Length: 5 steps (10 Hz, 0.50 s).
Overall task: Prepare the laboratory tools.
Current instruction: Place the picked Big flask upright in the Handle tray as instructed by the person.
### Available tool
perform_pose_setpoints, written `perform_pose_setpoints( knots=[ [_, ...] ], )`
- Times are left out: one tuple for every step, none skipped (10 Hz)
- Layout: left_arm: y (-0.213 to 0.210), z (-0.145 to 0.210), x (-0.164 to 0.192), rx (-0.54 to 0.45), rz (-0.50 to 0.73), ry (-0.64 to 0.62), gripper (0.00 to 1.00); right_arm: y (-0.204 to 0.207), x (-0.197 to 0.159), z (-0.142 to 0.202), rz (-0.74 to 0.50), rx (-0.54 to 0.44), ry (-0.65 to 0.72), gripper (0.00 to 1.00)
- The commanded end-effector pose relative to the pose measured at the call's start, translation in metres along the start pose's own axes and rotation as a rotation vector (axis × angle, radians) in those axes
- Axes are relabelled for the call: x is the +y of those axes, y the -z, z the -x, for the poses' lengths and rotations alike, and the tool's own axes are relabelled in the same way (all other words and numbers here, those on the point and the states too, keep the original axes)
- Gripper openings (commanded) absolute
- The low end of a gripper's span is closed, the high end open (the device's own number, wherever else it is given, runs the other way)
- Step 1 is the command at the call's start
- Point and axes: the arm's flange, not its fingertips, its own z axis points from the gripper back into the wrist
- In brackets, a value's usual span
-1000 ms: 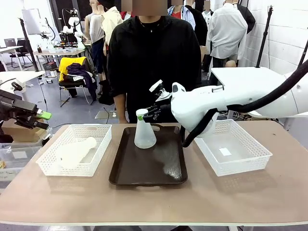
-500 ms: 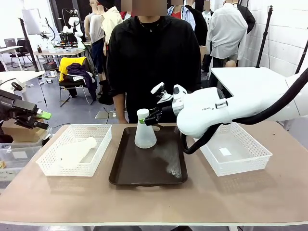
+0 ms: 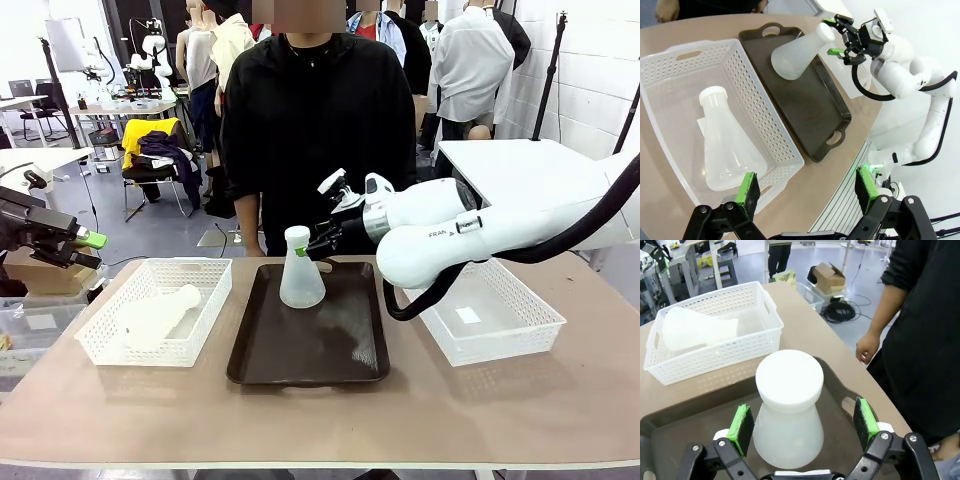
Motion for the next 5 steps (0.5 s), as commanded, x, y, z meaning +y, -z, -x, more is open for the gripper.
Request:
perform_pose_setpoints(
  knots=[
    [-0.0017,0.0001,-0.0006,0.001,-0.001,0.004,1.00,-0.0079,0.0049,-0.0014,-0.023,0.048,-0.012,1.00],
    [-0.0017,0.0001,-0.0006,0.001,-0.001,0.004,1.00,0.0000,0.0000,0.0000,0.000,0.000,0.000,1.00],
    [-0.0017,0.0001,-0.0006,0.001,-0.001,0.004,1.00,0.0000,0.0000,0.0000,0.000,0.000,0.000,1.00],
    [-0.0017,0.0001,-0.0006,0.001,-0.001,0.004,1.00,0.0000,0.0000,0.0000,0.000,0.000,0.000,1.00],
    [-0.0017,0.0001,-0.0006,0.001,-0.001,0.004,1.00,0.0000,0.0000,0.0000,0.000,0.000,0.000,1.00]
  ],
)
